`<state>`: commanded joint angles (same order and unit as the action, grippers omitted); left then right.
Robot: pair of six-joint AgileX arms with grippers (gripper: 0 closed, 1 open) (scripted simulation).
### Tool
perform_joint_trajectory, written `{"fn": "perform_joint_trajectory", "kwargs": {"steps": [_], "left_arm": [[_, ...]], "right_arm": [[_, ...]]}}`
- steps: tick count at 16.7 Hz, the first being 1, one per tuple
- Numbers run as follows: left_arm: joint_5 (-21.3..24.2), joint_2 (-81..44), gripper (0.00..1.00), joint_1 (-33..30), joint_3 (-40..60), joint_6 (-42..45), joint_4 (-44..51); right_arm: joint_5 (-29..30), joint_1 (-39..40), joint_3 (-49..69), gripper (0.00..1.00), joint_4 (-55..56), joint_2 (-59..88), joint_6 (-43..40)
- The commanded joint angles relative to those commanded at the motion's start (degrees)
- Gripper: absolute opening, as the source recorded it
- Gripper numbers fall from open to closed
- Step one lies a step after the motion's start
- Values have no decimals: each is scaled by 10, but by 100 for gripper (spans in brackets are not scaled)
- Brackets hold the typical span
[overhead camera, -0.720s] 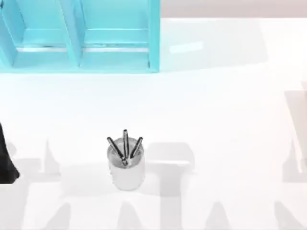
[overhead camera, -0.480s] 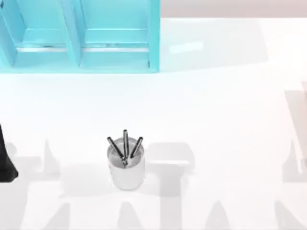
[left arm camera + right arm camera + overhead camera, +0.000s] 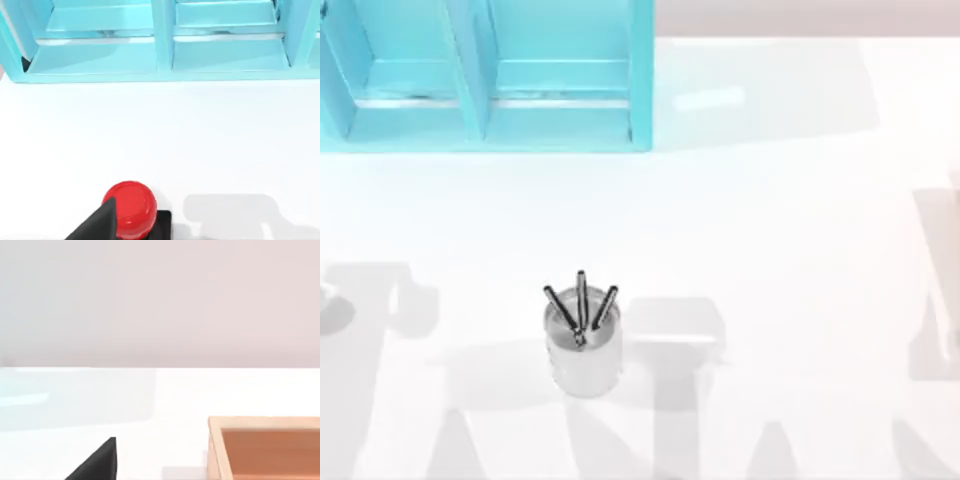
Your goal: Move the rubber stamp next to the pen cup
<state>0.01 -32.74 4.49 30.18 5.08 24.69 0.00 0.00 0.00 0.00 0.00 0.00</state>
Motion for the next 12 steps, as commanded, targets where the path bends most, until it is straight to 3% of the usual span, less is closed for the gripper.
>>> {"fn": "perform_joint_trajectory", "kwargs": {"steps": [7,12], "left_arm": [[1,-429,100,49,327,54,285],[0,-638,100,77,513,84,436]], "right_arm": [[0,0,0,100,0,0,0],[0,0,0,100,0,0,0]]}}
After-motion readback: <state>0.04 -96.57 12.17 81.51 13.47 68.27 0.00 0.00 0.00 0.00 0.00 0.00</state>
